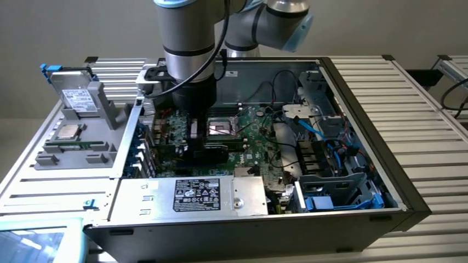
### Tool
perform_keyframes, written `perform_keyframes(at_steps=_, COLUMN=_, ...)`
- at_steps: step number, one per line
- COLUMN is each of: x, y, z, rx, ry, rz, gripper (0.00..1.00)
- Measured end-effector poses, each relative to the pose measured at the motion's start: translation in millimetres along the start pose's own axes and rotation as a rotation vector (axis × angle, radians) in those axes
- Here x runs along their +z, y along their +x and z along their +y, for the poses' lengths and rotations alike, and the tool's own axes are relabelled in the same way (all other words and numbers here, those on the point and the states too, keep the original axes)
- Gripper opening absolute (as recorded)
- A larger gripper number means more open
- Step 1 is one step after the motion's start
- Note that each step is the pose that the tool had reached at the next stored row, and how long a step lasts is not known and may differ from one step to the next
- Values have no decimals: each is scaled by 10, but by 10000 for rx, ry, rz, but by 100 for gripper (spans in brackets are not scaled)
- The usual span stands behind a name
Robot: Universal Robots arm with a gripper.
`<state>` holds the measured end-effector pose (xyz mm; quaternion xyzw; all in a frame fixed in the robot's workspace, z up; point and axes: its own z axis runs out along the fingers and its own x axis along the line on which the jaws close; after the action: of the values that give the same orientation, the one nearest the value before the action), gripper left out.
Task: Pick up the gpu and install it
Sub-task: 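Insert the gpu into the slot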
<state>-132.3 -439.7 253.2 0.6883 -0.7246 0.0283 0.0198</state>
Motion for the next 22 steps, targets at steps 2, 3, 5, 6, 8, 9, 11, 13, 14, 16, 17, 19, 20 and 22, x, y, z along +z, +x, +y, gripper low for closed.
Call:
perform_keyframes(at_steps=2, x=1, y=10, z=20, rx=-2, ry=0, rz=1, gripper=45)
perform_keyframes(at_steps=3, x=1, y=11, z=24, rx=-2, ry=0, rz=1, gripper=45)
perform_keyframes(at_steps=5, x=3, y=29, z=33, rx=-9, ry=1, rz=1, gripper=45)
perform_keyframes(at_steps=6, x=4, y=39, z=42, rx=-15, ry=2, rz=1, gripper=45)
perform_keyframes(at_steps=8, x=5, y=48, z=49, rx=-23, ry=2, rz=0, gripper=45)
perform_keyframes(at_steps=9, x=5, y=47, z=50, rx=-23, ry=2, rz=0, gripper=45)
perform_keyframes(at_steps=11, x=5, y=48, z=52, rx=-23, ry=2, rz=1, gripper=45)
perform_keyframes(at_steps=13, x=5, y=49, z=52, rx=-24, ry=2, rz=0, gripper=45)
perform_keyframes(at_steps=14, x=6, y=55, z=53, rx=-24, ry=3, rz=1, gripper=45)
perform_keyframes(at_steps=16, x=7, y=58, z=53, rx=-25, ry=2, rz=1, gripper=45)
perform_keyframes(at_steps=17, x=7, y=58, z=53, rx=-24, ry=2, rz=1, gripper=45)
perform_keyframes(at_steps=19, x=7, y=58, z=53, rx=-26, ry=2, rz=1, gripper=45)
perform_keyframes(at_steps=20, x=7, y=58, z=53, rx=-26, ry=2, rz=1, gripper=45)
perform_keyframes(at_steps=22, x=7, y=58, z=53, rx=-26, ry=2, rz=1, gripper=45)
